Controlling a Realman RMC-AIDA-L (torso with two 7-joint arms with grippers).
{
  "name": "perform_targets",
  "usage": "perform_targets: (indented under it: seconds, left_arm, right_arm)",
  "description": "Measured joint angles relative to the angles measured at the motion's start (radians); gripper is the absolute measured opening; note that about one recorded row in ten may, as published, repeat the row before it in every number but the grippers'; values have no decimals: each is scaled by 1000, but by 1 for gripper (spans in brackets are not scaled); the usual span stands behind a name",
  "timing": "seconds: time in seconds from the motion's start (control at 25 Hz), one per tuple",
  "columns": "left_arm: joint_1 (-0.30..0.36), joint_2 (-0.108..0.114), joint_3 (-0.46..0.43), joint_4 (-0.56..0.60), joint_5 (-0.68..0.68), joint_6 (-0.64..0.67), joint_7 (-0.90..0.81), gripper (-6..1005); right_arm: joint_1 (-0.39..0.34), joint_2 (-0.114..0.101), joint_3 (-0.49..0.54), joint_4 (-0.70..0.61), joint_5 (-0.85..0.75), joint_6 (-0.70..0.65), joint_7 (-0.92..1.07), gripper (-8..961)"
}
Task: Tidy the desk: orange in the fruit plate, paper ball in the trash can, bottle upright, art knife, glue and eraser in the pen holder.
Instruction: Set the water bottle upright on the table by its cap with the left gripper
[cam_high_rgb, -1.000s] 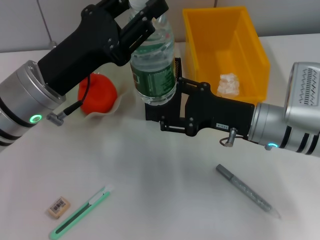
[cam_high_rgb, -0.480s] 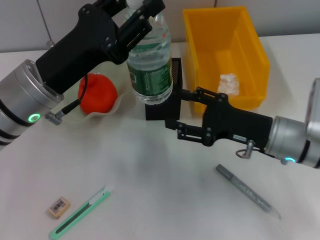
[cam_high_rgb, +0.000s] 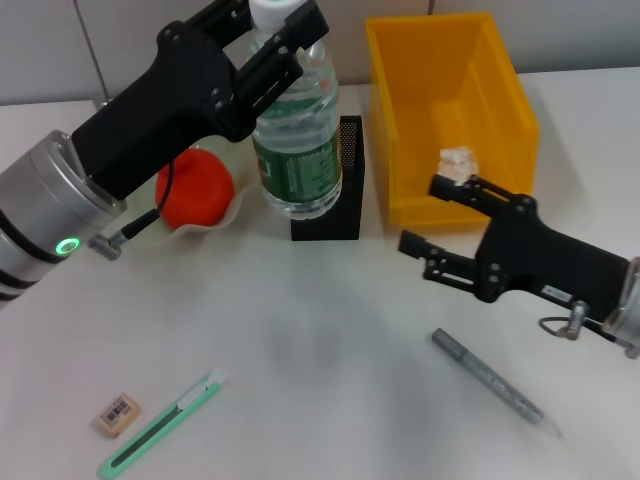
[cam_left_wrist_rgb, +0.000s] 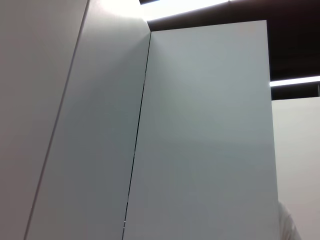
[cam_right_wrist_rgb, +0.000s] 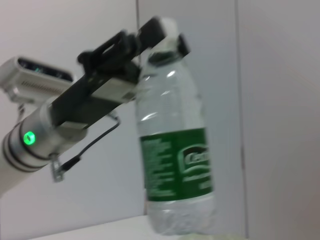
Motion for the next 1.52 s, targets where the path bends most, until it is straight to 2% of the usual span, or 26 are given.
perform_targets:
  seconds: [0.36, 0.52, 0.92, 1.24, 1.52]
  left_arm:
    - [46, 0, 3, -3, -3, 1, 23, 502]
    - [69, 0, 1, -9, -3, -4, 43, 504]
    - [74, 4, -16, -77, -4, -5, 104, 508]
    - [92, 4, -20, -82, -4, -7, 120, 511]
    - [97, 1, -45, -151, -28, 1, 152, 513]
  right_arm:
    - [-71, -2, 47, -57, -10, -13, 3, 769]
    - [-80, -2, 47, -77, -11, -13, 24, 769]
    - [-89, -2, 48, -114, -12, -12, 43, 769]
    - [-110, -3, 48, -170, -14, -12, 75, 769]
    - [-133, -3, 48, -230, -25, -12, 110, 769]
